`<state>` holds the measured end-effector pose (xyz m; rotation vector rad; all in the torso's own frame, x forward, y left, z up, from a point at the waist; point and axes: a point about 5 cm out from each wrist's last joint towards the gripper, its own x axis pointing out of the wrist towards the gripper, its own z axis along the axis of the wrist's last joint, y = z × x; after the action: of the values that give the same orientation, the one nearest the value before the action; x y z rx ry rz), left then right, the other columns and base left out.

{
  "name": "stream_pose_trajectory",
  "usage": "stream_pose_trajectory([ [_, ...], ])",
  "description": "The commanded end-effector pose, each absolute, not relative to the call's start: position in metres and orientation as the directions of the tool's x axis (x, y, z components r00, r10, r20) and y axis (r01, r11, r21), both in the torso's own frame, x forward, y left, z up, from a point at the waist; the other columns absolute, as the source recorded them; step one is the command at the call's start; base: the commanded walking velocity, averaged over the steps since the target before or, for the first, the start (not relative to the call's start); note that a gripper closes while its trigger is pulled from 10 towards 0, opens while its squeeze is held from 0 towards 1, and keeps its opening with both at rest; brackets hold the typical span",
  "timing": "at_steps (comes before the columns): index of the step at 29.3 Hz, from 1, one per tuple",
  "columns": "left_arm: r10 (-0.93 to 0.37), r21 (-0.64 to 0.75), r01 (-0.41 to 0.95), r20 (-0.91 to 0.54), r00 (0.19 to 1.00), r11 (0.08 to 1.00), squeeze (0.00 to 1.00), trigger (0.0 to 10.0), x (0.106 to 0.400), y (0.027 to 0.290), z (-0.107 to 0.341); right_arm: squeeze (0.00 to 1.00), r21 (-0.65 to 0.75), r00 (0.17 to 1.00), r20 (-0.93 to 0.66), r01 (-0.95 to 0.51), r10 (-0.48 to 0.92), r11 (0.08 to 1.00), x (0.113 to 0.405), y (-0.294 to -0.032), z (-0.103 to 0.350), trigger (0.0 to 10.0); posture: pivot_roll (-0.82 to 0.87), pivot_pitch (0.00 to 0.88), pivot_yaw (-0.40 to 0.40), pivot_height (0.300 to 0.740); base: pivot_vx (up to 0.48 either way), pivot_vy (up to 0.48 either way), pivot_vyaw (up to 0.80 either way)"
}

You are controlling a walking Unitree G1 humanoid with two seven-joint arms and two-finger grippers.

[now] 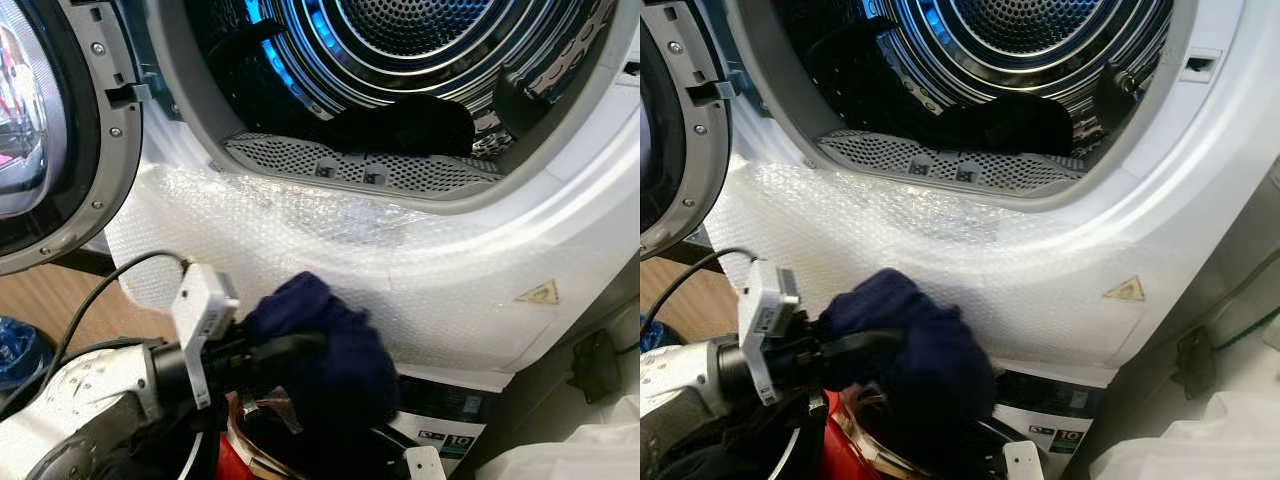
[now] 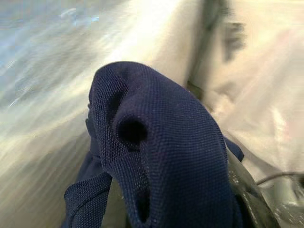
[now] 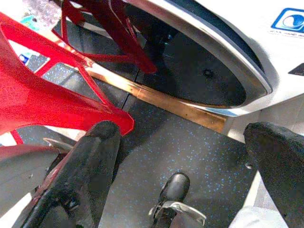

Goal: Clothes washing

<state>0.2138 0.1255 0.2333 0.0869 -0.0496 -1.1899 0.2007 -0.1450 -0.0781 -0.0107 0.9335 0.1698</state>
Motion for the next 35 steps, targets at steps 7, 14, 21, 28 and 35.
stream_pose_trajectory([
  [7, -0.972, 0.149, 0.961, 0.058, 0.228, 0.234, 0.00, 0.0, 0.236, 0.099, 0.247, 0.00, 0.084, 0.593, -0.794, -0.105, 0.130, 0.991, 0.200, -0.143, -0.078, 10.0, 0.26, 0.000, 0.032, 0.740, 0.000, 0.000, 0.00],
  [14, -0.997, 0.131, 0.989, 0.045, 0.059, 0.064, 0.00, 0.0, 0.231, 0.076, 0.243, 0.00, 0.073, 0.574, -0.812, -0.077, 0.104, 0.994, 0.186, -0.141, -0.085, 10.0, 0.24, 0.000, 0.039, 0.740, 0.000, 0.000, 0.00],
  [21, -0.999, 0.282, 0.958, 0.002, -0.052, -0.049, 0.00, 0.0, 0.246, 0.071, 0.268, 0.00, 0.063, 0.600, -0.793, -0.098, 0.110, 0.993, 0.199, -0.143, -0.079, 10.0, 0.24, 0.000, 0.014, 0.740, 0.000, 0.000, 0.00],
  [28, -0.981, 0.581, 0.794, 0.168, 0.096, 0.177, 0.00, 0.0, 0.296, 0.085, 0.352, 0.00, 0.050, 0.617, -0.781, -0.100, 0.101, 0.994, 0.208, -0.147, -0.074, 10.0, 0.24, 0.000, -0.002, 0.740, 0.000, 0.000, 0.00],
  [35, -0.717, 0.423, 0.586, 0.502, 0.484, 0.691, 0.00, 10.0, 0.373, 0.136, 0.413, 0.00, 0.038, 0.615, -0.784, -0.081, 0.080, 0.996, 0.204, -0.156, -0.076, 10.0, 0.19, 0.000, -0.004, 0.740, 0.000, 0.000, 0.00],
])
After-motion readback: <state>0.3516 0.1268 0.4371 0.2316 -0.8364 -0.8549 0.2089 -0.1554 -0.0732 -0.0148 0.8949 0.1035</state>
